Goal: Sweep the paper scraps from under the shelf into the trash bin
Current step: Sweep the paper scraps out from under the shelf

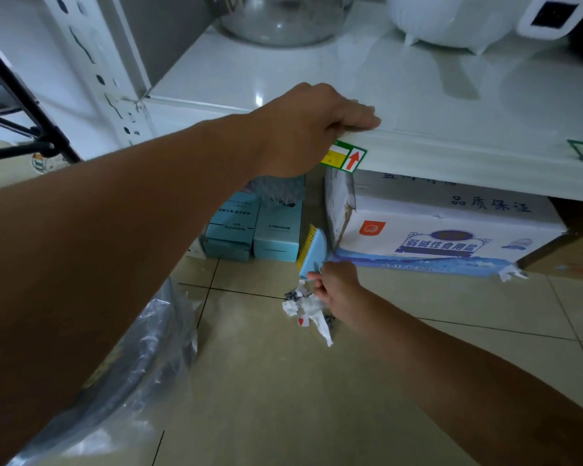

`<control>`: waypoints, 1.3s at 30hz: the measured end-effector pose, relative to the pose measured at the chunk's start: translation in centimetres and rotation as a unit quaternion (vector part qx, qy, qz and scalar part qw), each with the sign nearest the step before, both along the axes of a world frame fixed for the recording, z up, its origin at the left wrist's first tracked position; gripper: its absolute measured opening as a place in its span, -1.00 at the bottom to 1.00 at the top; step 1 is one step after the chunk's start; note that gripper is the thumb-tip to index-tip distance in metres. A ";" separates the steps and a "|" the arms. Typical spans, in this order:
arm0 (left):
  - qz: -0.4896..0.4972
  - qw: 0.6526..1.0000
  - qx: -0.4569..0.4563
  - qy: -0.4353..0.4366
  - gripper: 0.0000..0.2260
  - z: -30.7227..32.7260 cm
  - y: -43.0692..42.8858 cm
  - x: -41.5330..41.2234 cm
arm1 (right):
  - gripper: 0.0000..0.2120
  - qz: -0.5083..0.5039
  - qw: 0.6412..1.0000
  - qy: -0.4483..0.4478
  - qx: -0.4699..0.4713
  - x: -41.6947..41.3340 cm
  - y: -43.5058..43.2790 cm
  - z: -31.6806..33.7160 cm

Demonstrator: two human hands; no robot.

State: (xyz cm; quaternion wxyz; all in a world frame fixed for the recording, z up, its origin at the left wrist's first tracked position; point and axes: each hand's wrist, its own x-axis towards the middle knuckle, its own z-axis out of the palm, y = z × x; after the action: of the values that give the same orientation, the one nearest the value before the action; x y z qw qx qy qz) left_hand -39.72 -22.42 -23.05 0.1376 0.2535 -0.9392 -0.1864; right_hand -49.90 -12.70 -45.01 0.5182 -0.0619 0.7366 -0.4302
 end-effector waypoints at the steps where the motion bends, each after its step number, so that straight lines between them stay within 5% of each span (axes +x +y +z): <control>1: 0.001 1.000 0.002 0.002 -0.59 0.0 0.0 -0.1 | -0.82 0.014 1.000 0.000 0.024 -0.2 1.5 -0.4; 4: 0.006 1.000 0.000 0.008 -0.60 0.1 -0.1 0.1 | -0.81 0.063 0.997 -0.005 0.044 -1.3 6.8 0.8; 6: 0.007 1.000 0.004 0.011 -0.59 0.1 0.0 0.1 | -0.76 0.157 0.981 0.110 -0.015 -2.3 8.0 2.0; 7: 0.008 1.000 0.007 0.010 -0.59 0.2 0.1 0.0 | -0.75 0.243 0.942 0.227 -0.042 -2.7 7.8 2.2; 9: 0.011 1.000 0.010 0.007 -0.58 0.2 0.2 -0.1 | -0.74 0.411 0.794 0.443 -0.066 -2.8 6.5 2.2; 11: 0.015 1.000 0.014 0.007 -0.58 0.1 0.2 0.0 | -0.70 0.515 0.687 0.507 -0.069 -2.4 5.4 0.7; 14: 0.014 1.000 0.014 0.010 -0.59 0.3 0.3 0.0 | -0.64 0.608 0.589 0.532 -0.030 -2.6 6.7 -0.8; 17: 0.003 1.000 0.014 0.005 -0.59 0.5 0.4 0.2 | -0.68 0.651 0.550 0.523 0.014 -5.1 11.5 0.1; 20: -0.002 1.000 0.003 0.008 -0.60 0.6 0.6 0.3 | -0.66 0.653 0.558 0.510 0.037 -7.7 16.1 2.2; 27: 0.029 0.998 -0.057 0.026 -0.65 0.9 3.0 -1.2 | -0.66 0.538 0.670 0.510 0.018 -12.5 19.7 6.7; 35: 0.001 0.983 -0.179 -0.039 -0.65 2.4 8.7 -11.5 | -0.69 0.398 0.776 0.490 -0.014 -21.6 23.5 7.9; 39: -0.041 0.983 -0.169 -0.050 -0.63 1.8 11.6 -17.3 | -0.69 0.365 0.797 0.481 -0.021 -24.8 23.8 7.1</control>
State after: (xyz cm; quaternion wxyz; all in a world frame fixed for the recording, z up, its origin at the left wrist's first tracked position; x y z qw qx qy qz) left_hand -57.00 -10.77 -21.30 0.1236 0.1969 -0.9724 -0.0175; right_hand -74.72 11.12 -37.90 0.2143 -0.5362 0.8045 -0.1390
